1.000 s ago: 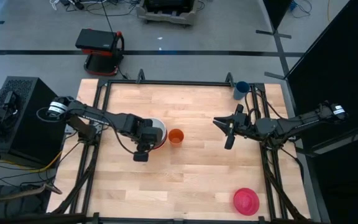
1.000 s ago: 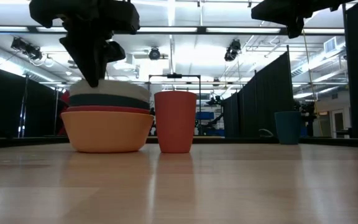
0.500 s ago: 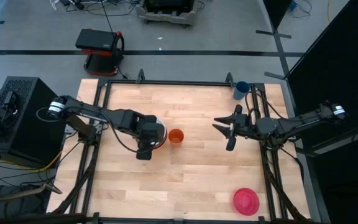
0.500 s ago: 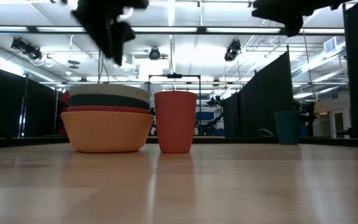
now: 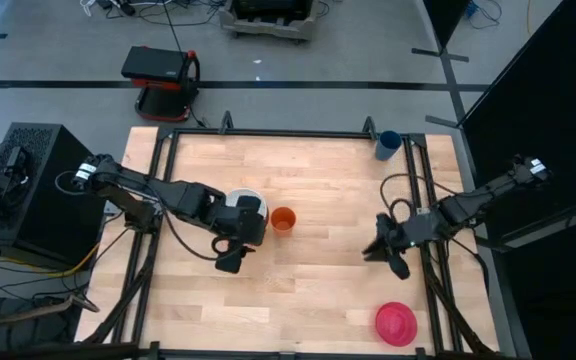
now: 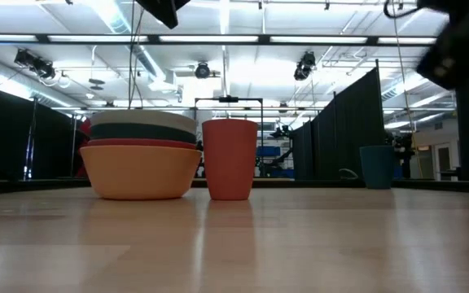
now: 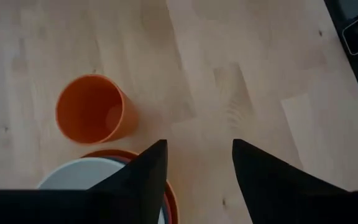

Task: Nest bowls inside each other
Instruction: Stack the pink bowl on top of the stacked bowls

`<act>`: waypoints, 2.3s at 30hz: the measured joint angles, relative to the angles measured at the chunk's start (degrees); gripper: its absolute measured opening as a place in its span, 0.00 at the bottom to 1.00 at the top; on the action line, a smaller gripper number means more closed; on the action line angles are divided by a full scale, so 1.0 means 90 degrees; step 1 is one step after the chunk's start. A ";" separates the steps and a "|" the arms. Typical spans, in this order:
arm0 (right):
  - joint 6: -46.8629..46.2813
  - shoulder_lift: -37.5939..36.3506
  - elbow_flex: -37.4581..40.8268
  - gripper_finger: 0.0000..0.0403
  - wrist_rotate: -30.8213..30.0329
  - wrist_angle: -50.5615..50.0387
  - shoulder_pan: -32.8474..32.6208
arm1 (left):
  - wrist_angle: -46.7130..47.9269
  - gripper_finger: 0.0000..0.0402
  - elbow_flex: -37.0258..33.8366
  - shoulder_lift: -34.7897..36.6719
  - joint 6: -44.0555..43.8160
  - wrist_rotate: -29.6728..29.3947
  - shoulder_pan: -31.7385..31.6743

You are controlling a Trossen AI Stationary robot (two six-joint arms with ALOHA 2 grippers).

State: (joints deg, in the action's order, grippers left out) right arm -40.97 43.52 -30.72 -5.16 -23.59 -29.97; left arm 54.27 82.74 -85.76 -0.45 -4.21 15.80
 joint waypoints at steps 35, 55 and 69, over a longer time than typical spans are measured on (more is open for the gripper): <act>-0.4754 0.2336 0.0002 0.44 0.2297 -0.0473 -0.1500 | -0.0094 0.42 -0.0476 0.0000 -0.0172 -0.0051 -0.0003; -0.4625 0.2585 0.0002 0.43 0.2572 -0.0736 -0.1516 | -0.0122 0.41 -0.0476 0.0000 -0.0200 -0.0132 -0.0003; -0.4561 0.2588 0.0002 0.45 0.2361 0.0401 -0.1514 | -0.0178 0.41 -0.0476 0.0000 -0.0201 -0.0192 -0.0003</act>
State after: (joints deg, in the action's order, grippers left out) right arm -82.02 66.81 -30.70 16.09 -19.99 -43.59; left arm 52.66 78.46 -85.76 -2.26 -5.93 15.77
